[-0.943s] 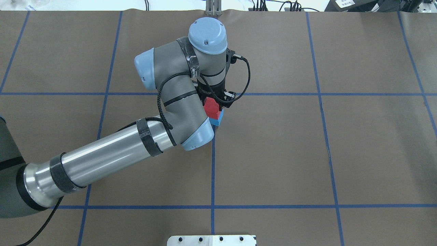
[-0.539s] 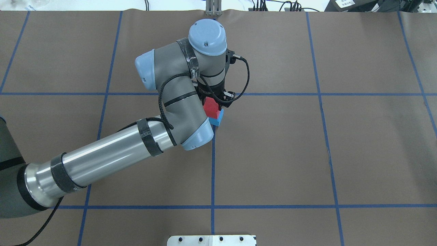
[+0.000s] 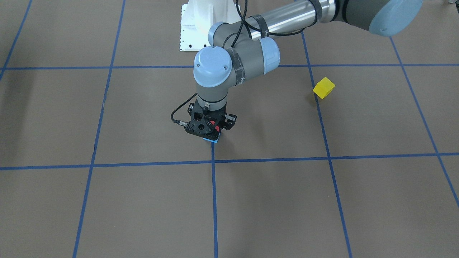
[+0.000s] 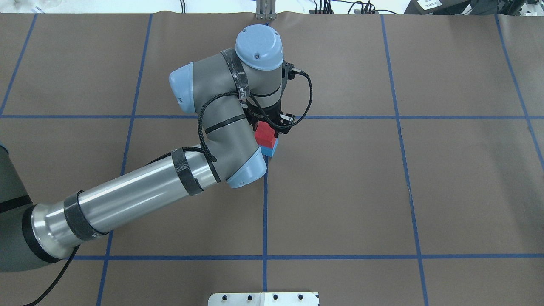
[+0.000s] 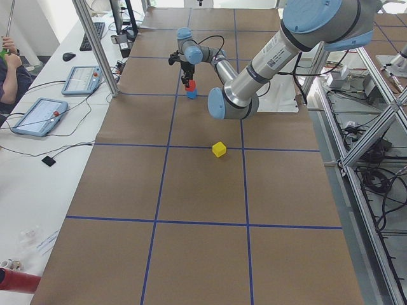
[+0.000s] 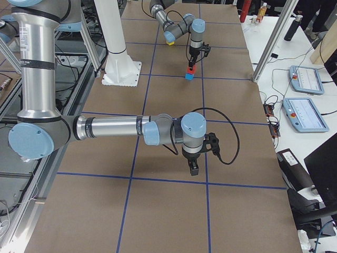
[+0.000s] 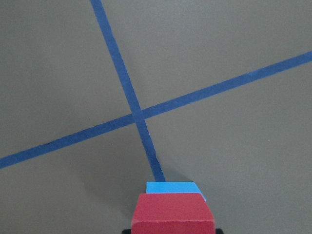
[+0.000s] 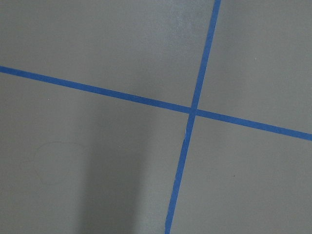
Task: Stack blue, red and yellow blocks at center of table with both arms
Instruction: 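Lower the red cube onto the blue cube and open the left gripper, then move the left gripper from the stack over the yellow cube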
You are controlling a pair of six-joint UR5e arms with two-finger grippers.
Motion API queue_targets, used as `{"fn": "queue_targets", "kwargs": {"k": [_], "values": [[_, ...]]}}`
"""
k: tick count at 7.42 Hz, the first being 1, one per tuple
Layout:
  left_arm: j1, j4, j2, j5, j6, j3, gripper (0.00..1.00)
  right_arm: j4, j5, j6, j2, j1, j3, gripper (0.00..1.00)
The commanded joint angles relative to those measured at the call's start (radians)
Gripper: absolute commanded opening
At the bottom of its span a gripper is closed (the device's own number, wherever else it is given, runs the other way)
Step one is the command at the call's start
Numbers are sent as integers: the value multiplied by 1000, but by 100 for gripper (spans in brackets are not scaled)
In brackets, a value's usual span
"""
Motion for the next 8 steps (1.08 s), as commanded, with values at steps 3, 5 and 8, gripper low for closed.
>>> {"fn": "queue_targets", "kwargs": {"k": [3, 5, 8], "values": [[21, -20, 0, 21, -4, -4, 100, -2, 0, 0, 3, 2, 0, 99], [-22, 1, 1, 12, -7, -80, 100, -3, 3, 0, 3, 9, 3, 99], [-67, 207, 213, -6, 13, -462, 100, -2, 3, 0, 7, 14, 5, 99]]}}
